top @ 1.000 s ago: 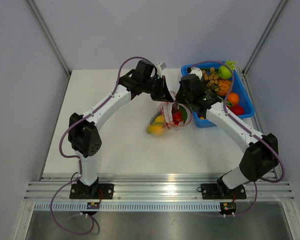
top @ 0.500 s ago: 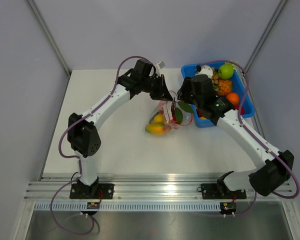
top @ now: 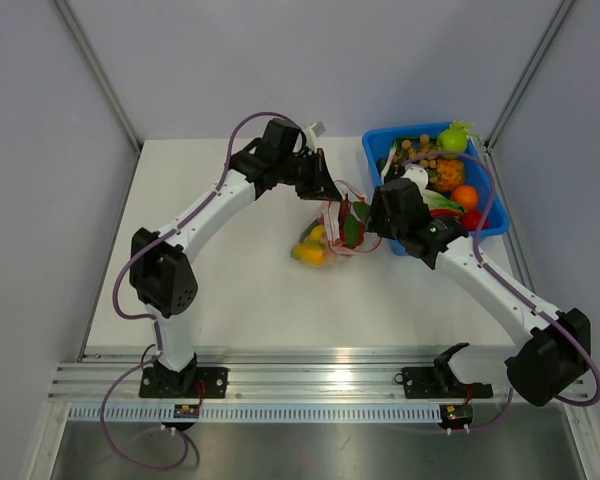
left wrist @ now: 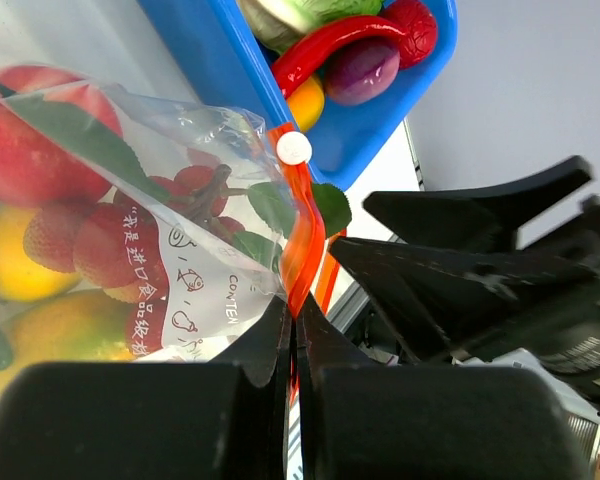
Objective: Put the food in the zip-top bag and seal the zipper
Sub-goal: Place the fake fruit in the zipper food storage bag, then adjust the zipper food storage bag at the center of the board.
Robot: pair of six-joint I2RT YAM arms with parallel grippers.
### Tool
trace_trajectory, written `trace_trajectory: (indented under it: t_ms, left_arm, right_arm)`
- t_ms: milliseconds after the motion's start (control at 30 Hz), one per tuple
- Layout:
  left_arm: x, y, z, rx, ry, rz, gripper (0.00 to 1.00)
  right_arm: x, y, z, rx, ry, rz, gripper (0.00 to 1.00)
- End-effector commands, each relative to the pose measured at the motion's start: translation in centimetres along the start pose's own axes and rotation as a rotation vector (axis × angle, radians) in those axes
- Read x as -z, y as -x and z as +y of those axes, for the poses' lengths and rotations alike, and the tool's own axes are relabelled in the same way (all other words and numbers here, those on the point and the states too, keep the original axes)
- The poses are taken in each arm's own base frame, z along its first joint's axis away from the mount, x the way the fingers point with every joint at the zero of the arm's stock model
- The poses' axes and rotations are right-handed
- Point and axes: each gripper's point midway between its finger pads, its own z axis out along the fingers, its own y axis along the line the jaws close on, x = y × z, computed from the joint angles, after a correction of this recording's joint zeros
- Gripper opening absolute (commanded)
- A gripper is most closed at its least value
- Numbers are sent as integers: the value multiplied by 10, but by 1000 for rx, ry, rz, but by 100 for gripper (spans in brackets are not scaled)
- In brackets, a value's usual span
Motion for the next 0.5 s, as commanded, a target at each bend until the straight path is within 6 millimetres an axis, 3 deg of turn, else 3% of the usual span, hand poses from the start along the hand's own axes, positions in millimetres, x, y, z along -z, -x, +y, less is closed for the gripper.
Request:
trace_trajectory:
  t_ms: [0,300,400,467]
  left_arm:
    - [27,13,-39,-63,-101,-67,0]
    - [31,13,-41,-69,-102,-77,0]
    - [31,12,-40,-67,-100,-76,0]
    - [31,12,-37,-62,-92,-78,0]
  right_arm:
    - [-1,-4,-5,-36,-18,-4,63]
    - [-15,-35,-9,-51,-17,69,55]
    - [-17,-43,-3,-75,23,84,46]
    - [-16,-42,1,-80,42,88,34]
